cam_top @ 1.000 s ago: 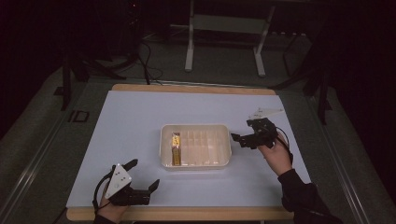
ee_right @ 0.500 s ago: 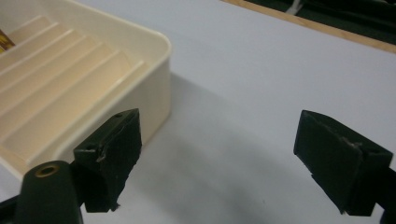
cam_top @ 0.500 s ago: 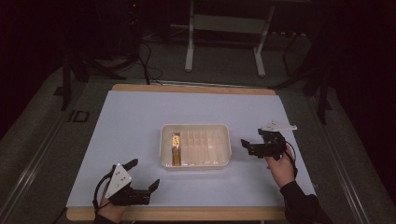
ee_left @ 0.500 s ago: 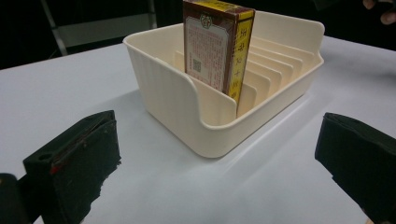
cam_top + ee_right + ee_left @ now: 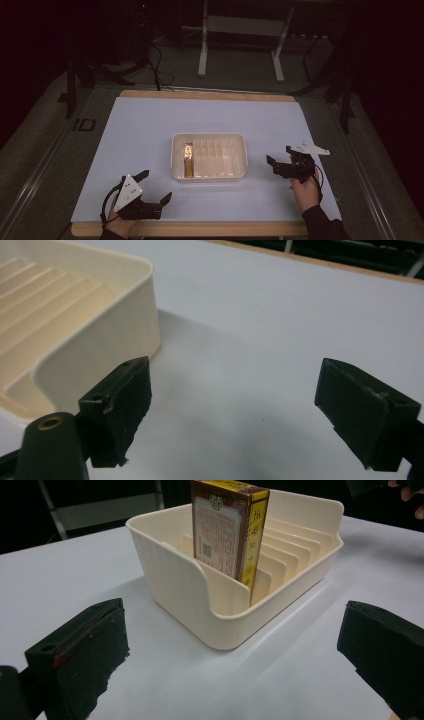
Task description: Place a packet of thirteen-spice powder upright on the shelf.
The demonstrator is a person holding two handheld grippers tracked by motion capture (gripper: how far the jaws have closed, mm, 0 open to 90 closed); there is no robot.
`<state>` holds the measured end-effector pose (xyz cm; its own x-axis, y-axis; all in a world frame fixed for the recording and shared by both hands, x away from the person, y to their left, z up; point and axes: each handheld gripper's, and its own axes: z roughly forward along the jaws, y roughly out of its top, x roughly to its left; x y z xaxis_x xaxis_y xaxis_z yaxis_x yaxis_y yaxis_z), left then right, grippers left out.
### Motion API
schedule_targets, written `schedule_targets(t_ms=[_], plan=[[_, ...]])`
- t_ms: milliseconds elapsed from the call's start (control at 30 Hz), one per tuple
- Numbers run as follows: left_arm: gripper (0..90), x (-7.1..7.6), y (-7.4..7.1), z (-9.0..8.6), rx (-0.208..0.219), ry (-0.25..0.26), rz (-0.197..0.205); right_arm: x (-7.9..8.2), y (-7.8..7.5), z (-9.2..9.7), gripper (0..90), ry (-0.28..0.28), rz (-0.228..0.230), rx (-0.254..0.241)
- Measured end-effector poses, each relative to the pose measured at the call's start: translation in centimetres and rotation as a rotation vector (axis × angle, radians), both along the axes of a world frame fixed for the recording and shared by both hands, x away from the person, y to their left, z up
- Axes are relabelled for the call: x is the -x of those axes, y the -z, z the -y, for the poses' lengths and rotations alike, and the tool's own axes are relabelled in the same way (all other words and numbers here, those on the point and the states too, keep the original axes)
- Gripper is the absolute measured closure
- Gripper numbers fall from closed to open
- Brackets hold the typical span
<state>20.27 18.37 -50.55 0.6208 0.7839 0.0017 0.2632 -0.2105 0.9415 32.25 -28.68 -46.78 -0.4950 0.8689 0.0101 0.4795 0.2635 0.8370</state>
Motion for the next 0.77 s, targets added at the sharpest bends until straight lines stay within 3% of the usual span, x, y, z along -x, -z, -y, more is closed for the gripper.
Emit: schedule_targets(t_ms=[167,433,767], plan=[[0.0,0.0,0.0,0.1,-0.003,0.003,-0.001,0.4,0.6,0.2,14.1,0.032,0.007,0.046],[0.0,0.0,-0.1,0.1,0.003,0.004,-0.001,0.8,1.4,0.6,13.6,0.028,-0.020,0.015],[0.0,0.0,-0.1,0.1,0.005,0.005,0.003,0.6,1.4,0.6,13.7,0.040,0.001,0.034]])
